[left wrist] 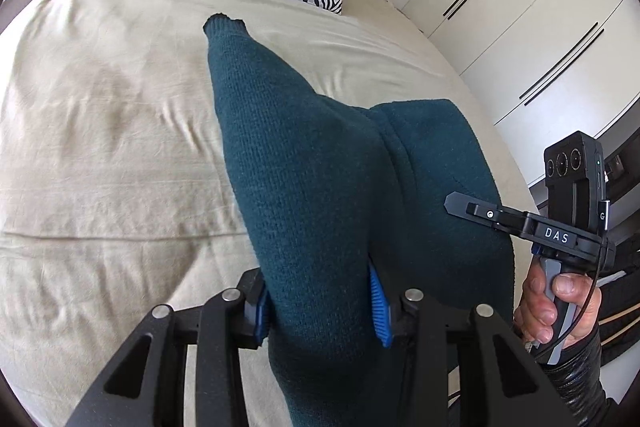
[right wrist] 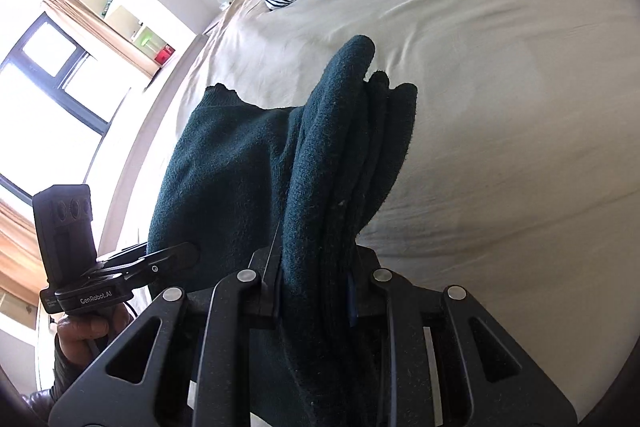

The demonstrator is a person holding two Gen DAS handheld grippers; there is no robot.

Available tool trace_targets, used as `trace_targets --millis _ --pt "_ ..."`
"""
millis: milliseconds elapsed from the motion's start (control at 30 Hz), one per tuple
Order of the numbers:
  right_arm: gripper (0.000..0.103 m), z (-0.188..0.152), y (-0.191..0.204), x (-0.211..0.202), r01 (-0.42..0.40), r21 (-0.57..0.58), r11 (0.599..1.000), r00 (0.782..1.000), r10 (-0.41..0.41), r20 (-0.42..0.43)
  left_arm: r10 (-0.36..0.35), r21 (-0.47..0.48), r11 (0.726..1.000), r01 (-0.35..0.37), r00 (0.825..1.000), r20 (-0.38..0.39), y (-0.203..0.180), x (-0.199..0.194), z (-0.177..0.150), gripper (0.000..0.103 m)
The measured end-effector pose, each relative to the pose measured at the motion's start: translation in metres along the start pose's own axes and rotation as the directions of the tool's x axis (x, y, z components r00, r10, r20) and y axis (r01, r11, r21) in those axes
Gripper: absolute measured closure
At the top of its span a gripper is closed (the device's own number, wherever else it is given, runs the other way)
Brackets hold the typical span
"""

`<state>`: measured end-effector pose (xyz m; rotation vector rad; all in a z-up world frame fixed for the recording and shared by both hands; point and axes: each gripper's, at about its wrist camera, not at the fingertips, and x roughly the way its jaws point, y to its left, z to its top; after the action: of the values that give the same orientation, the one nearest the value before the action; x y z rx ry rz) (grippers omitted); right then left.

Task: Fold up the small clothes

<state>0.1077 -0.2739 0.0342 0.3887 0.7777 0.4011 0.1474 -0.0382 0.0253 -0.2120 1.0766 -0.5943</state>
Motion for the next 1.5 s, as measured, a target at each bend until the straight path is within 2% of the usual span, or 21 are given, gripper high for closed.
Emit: trace_targets --millis 233,400,500,600,700,767,867,933,967,1000,1033,1067,1100,1167,1233,1333,1367,1400,1433,1467,1500 --pt "0.082 -0.04 0.031 0.029 -0.079 0.022 0.997 0.996 0.079 -0.04 0.034 -0.027 0.999 -0.033 0.999 0.017 0.044 -0.036 -0.047 0.06" --pt "0.082 -0.048 0.044 0.058 -0.096 0.033 0.995 0.994 0.097 -0.042 0.068 -0.033 0.997 -0.067 0.997 0.048 0.071 -0.036 -0.054 0.06" --pt "0.082 -0.051 0.036 0.078 -0.088 0.065 0.994 0.994 0.091 -0.056 0.078 -0.056 0.995 -0.076 0.997 0.025 0.089 -0.02 -0.057 0.058" --pt "0.08 -0.058 0.009 0.099 -0.07 0.136 0.988 0.993 0.082 -0.086 0.061 -0.103 0.993 -0.059 0.998 0.018 0.106 -0.004 -0.065 0.051" --pt "0.074 -0.064 -0.015 0.109 -0.145 0.205 0.968 0.984 0.162 -0.068 0.036 -0.126 0.992 -0.03 0.998 0.047 0.112 -0.002 -0.072 0.046" --pt "0.074 -0.066 -0.02 0.109 -0.178 0.22 0.959 0.98 0.194 -0.052 0.051 -0.124 0.991 -0.043 0.997 0.059 0.111 -0.002 -0.075 0.041" --pt "0.069 -0.066 -0.017 0.102 -0.155 0.206 0.966 0.986 0.166 -0.037 0.066 -0.128 0.99 -0.055 0.995 0.08 0.108 -0.009 -0.081 0.04" --pt "0.064 -0.062 -0.013 0.091 -0.098 0.176 0.98 0.995 0.1 -0.004 0.125 -0.099 0.989 -0.113 0.985 0.12 0.098 -0.022 -0.086 0.037" --pt "0.06 -0.063 -0.013 0.083 -0.058 0.172 0.983 0.998 0.056 0.016 0.161 -0.073 0.986 -0.151 0.975 0.153 0.092 -0.03 -0.089 0.036" --pt "0.054 -0.062 -0.014 0.074 -0.021 0.176 0.984 0.999 0.016 0.034 0.198 -0.05 0.98 -0.192 0.962 0.188 0.086 -0.039 -0.092 0.029" --pt "0.052 -0.062 -0.014 0.066 0.007 0.181 0.983 0.998 -0.018 0.056 0.232 -0.028 0.972 -0.231 0.946 0.228 0.079 -0.048 -0.097 0.017" --pt "0.052 -0.063 -0.014 0.056 0.034 0.182 0.983 0.996 -0.049 0.077 0.26 -0.006 0.963 -0.269 0.926 0.275 0.07 -0.058 -0.101 0.011" --pt "0.052 -0.065 -0.012 0.046 0.068 0.18 0.981 0.991 -0.087 0.099 0.29 0.012 0.951 -0.31 0.901 0.324 0.061 -0.068 -0.106 0.0" --pt "0.052 -0.07 -0.004 0.025 0.113 0.16 0.981 0.979 -0.138 0.153 0.352 0.03 0.917 -0.397 0.842 0.409 0.046 -0.086 -0.114 0.0" --pt "0.052 -0.075 0.009 -0.003 0.161 0.126 0.979 0.955 -0.186 0.232 0.397 0.023 0.886 -0.462 0.785 0.475 0.032 -0.102 -0.115 0.0" --pt "0.048 -0.085 0.047 -0.049 0.279 0.018 0.96 0.881 -0.264 0.393 0.4 0.011 0.869 -0.495 0.714 0.574 0.009 -0.13 -0.11 0.0" --pt "0.045 -0.088 0.062 -0.063 0.325 -0.015 0.945 0.847 -0.284 0.45 0.402 0.008 0.859 -0.512 0.684 0.608 0.0 -0.139 -0.11 0.0" --pt "0.035 -0.091 0.077 -0.078 0.366 -0.041 0.93 0.805 -0.294 0.516 0.399 0.009 0.849 -0.528 0.653 0.644 -0.01 -0.148 -0.111 0.0" --pt "0.017 -0.096 0.091 -0.093 0.391 -0.06 0.919 0.759 -0.284 0.585 0.393 0.012 0.841 -0.541 0.625 0.675 -0.018 -0.157 -0.11 0.0" --pt "0.007 -0.102 0.105 -0.109 0.406 -0.066 0.911 0.706 -0.267 0.656 0.384 0.015 0.834 -0.552 0.6 0.701 -0.026 -0.165 -0.112 0.0" --pt "0.0 -0.11 0.115 -0.125 0.417 -0.058 0.907 0.64 -0.248 0.727 0.377 0.014 0.828 -0.561 0.575 0.727 -0.033 -0.174 -0.114 0.0"
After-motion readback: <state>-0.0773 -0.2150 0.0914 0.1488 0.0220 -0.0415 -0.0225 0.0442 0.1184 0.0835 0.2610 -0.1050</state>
